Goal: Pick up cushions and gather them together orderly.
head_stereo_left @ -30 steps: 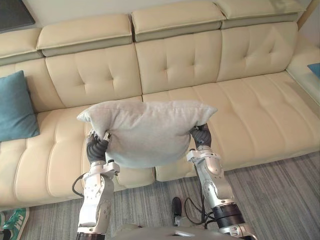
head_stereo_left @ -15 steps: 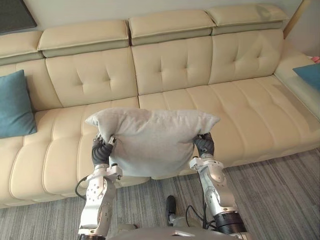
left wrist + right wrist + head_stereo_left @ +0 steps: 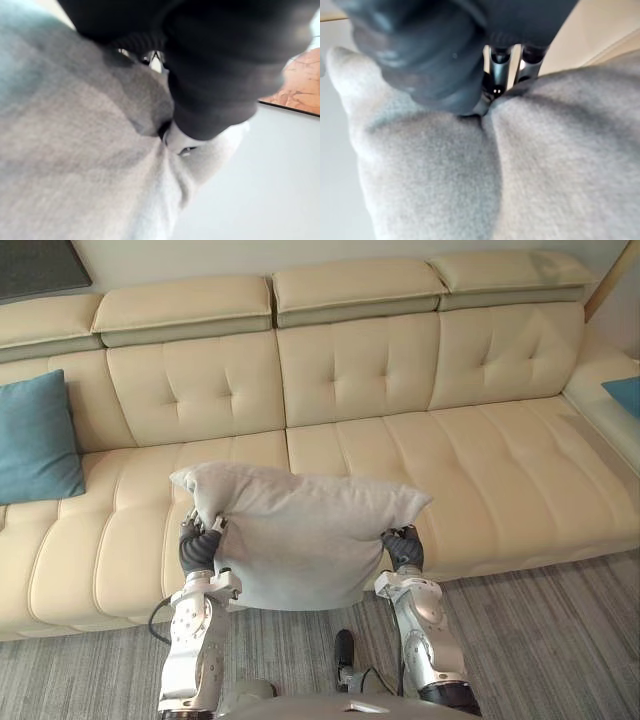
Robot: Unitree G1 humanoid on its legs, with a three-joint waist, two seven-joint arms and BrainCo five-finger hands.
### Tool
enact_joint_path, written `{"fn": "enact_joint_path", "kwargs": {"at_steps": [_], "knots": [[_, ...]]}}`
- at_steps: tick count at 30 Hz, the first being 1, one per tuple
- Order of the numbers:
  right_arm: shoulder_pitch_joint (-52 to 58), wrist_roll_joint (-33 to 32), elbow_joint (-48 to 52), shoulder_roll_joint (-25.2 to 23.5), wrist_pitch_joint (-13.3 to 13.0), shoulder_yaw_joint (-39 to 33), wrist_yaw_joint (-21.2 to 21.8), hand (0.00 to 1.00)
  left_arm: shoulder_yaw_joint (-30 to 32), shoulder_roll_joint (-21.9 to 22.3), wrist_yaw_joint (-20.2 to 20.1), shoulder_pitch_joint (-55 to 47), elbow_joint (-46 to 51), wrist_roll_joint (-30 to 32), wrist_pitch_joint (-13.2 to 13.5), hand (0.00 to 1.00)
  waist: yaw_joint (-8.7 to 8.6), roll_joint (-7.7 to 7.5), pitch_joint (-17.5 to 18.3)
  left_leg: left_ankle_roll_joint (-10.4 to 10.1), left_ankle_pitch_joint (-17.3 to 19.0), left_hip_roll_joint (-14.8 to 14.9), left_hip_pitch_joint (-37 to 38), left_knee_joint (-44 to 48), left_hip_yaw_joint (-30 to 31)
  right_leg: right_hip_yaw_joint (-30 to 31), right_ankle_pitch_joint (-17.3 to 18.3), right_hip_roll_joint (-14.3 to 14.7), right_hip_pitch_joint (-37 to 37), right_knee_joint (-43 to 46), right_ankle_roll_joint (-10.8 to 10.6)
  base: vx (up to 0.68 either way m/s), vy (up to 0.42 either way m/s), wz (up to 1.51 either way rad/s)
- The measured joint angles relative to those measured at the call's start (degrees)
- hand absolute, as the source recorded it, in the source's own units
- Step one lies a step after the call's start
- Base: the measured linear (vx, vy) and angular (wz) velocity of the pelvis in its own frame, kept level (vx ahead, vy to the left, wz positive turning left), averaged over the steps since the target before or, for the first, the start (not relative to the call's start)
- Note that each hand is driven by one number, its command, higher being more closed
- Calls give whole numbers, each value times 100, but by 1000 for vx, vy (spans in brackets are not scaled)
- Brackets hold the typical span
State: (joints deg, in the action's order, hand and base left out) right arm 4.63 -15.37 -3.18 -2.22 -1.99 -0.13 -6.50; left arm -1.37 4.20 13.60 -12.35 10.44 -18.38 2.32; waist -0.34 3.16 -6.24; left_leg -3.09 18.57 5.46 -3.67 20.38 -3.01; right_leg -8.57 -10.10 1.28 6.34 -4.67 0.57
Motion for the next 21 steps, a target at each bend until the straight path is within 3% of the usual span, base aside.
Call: {"fn": "enact_joint_path", "kwargs": {"at_steps": [3,6,7,9,11,12,14,15,17,18,19,21], "knots": [[37,-7,20,-5,-4,-4,-2,100,-5,-1,-8,-5,-3,-4,0,100,-25,126,-78,-187,-84,243,28,391,-132,7,181,174,-160,0,125,116,20,0],[50,-12,71,4,-6,29,-7,100,-45,-41,-11,-89,-12,-13,-2,100,-14,165,-199,-388,-544,432,-664,2195,-368,160,391,151,-501,3,269,149,-32,-10],[54,-14,121,10,-6,22,-24,100,-77,-49,-13,-121,-12,-20,-1,100,-9,160,-219,-377,-419,400,-811,2354,-378,191,468,100,-578,4,313,162,-8,-12],[42,-24,299,32,-33,-4,-49,100,-111,-53,-22,-147,-12,-55,-1,100,-16,128,-246,-282,-239,269,-1097,1950,-454,239,570,-44,-640,4,355,104,20,-9],[-8,-24,431,69,-40,-4,-75,100,-113,-55,-28,-193,-11,-58,-1,100,-9,115,-255,-305,-334,64,-1252,976,-450,315,627,-208,-640,4,287,158,74,-16],[-47,-22,440,78,-43,0,-165,100,-143,-60,-37,-267,-6,-53,-2,100,-12,113,-266,-347,-801,-87,-1265,-204,-306,360,692,-313,-701,5,202,224,122,-16],[-48,-22,417,112,-44,27,-177,100,-149,-67,-53,-333,9,-51,-2,100,80,144,-280,-414,-1202,-90,-979,-1010,-188,533,816,-315,-800,5,108,316,167,-39],[-76,-23,409,129,-46,62,-179,100,-133,-76,-49,-338,37,-50,-2,100,98,242,-236,-303,-1659,-90,-685,-1376,-157,612,892,-297,-811,5,-6,321,162,-44],[-148,-20,314,127,-47,147,-212,100,-89,-78,-42,-294,46,-50,-1,100,114,157,-288,-11,-1933,-87,-722,-1162,-283,722,940,-326,-824,7,-198,283,168,-43],[-199,-13,177,96,-24,243,-226,100,34,-118,0,-314,45,-51,-2,100,179,-31,-322,119,-1639,-96,-744,-799,-534,822,988,-428,-860,7,-293,372,234,-69],[-200,-8,166,51,-18,345,-223,100,100,-140,11,-328,45,-50,-2,100,191,-113,-296,206,-1355,-124,-780,-467,-693,933,1038,-518,-897,6,-414,325,198,-60],[-225,-1,168,49,-20,342,-219,100,123,-161,13,-321,56,-51,-2,100,188,-136,-282,298,-1116,-193,-769,-229,-810,975,1114,-629,-953,9,-519,265,161,-44]]}}
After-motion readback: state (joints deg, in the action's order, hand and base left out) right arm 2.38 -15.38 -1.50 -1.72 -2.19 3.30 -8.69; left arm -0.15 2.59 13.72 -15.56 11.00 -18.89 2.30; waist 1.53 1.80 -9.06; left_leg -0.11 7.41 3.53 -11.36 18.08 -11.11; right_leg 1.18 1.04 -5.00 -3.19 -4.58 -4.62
